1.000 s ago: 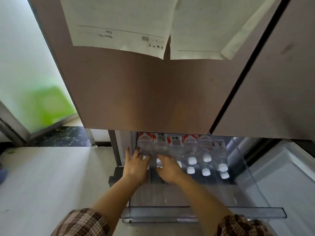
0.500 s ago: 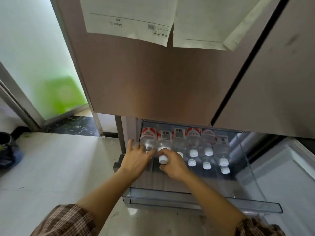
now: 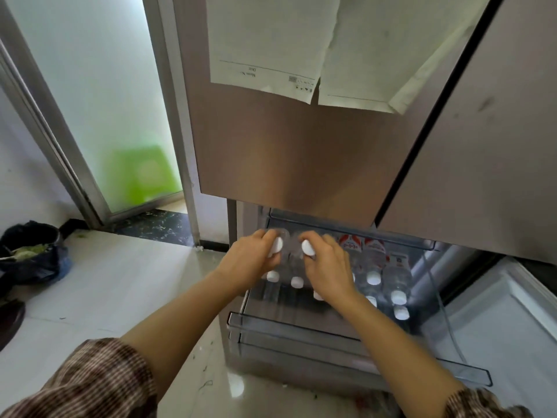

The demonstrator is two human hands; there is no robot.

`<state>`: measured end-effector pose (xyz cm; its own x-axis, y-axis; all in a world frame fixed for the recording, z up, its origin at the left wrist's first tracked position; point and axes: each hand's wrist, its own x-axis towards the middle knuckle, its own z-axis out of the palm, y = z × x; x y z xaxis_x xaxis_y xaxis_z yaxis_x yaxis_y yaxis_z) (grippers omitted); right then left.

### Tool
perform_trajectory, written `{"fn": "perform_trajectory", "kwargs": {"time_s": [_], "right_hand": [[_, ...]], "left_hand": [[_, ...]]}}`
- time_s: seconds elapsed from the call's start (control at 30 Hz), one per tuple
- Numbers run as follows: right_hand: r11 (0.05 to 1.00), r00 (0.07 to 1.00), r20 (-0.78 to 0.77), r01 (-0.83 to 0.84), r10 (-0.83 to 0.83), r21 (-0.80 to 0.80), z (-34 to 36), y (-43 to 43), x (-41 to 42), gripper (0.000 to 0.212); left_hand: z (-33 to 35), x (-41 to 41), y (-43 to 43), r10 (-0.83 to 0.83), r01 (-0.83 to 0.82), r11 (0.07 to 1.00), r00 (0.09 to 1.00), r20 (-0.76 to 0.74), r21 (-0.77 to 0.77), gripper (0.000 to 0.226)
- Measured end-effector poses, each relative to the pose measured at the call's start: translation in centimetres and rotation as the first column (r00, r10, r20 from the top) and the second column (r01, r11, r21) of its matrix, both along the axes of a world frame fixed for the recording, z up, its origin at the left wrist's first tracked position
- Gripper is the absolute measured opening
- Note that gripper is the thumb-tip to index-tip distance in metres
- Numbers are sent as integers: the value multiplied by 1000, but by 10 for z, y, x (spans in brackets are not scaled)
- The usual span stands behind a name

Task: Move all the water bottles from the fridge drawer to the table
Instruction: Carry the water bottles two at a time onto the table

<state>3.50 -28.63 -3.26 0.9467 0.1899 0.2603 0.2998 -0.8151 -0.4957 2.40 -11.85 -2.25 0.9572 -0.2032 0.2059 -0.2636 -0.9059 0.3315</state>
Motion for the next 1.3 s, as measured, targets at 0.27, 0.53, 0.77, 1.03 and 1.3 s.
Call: {"fn": "perform_trajectory", "kwargs": {"time_s": [0.27, 0.53, 0.77, 1.03, 1.3], "right_hand": [[998, 993, -99, -65, 66, 12, 97, 3, -27, 26], [949, 937, -170, -283, 304, 138, 169, 59, -88, 24], [875, 845, -228, -461, 483, 146, 162, 167, -165, 23], [759, 704, -328, -648, 630, 67, 105, 314, -274, 23], [562, 479, -404, -820, 780, 113, 76, 466, -374, 16]], "left_hand": [[57, -43, 21, 83, -85, 962, 996, -21, -261, 35], [121, -140, 90, 178, -143, 955, 977, 115, -261, 16], [122, -256, 184, 323, -299, 933, 941, 99, -202, 24], [70, -399, 297, 529, -528, 844, 848, -22, -96, 23], [41, -533, 408, 770, -774, 620, 632, -86, -129, 22]]}}
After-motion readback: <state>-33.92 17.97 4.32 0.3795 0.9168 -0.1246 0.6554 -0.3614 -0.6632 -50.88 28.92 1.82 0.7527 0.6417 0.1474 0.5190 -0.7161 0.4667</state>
